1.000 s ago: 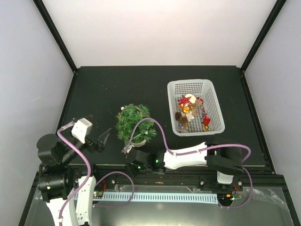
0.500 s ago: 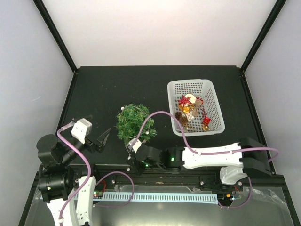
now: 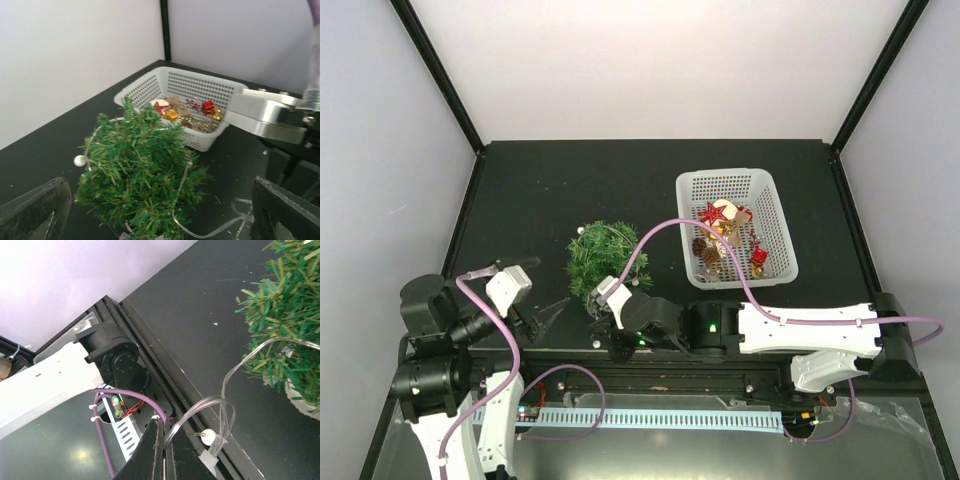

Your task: Decorate the small christmas tree

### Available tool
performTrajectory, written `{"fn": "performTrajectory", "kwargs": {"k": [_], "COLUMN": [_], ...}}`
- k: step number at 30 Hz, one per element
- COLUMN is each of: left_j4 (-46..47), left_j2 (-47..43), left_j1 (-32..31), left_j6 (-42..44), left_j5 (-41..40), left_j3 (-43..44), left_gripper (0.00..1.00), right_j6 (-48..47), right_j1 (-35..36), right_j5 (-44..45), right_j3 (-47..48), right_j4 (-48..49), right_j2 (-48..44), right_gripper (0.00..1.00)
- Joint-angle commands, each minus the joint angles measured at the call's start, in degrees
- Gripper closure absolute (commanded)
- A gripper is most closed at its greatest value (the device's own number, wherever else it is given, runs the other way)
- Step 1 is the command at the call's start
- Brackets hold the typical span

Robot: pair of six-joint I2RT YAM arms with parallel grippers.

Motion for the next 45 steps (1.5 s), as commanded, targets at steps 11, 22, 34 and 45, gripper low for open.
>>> {"fn": "performTrajectory", "kwargs": {"k": [11, 22, 34, 45], "left_j4": [-27.17, -26.64, -26.92, -14.09], "left_j2": [12.33, 15.09, 22.94, 22.00], "left_j1": [-0.11, -1.21, -11.78, -18.13], "left_j6": [32.73, 34.45, 36.21, 24.96], "left_j5": [11.84, 13.77, 12.81, 9.97], "left_j3": [7.79, 6.16, 5.28, 0.10], "left_gripper": [0.23, 0.34, 0.60, 0.55], "right_j6": [-1.77, -1.91, -0.93, -0.35], "right_j1": [-0.32, -0.77, -2.48, -2.58], "right_j5": [8.78, 10.81, 8.25, 6.56], "right_j3": [3.75, 8.77, 10.22, 10.75], "right_j4": [-2.70, -0.74, 1.77, 2.74], "right_j2": [-4.98, -4.12, -2.07, -0.50], "right_gripper": [0.99, 0.99, 0.99, 0.99]}}
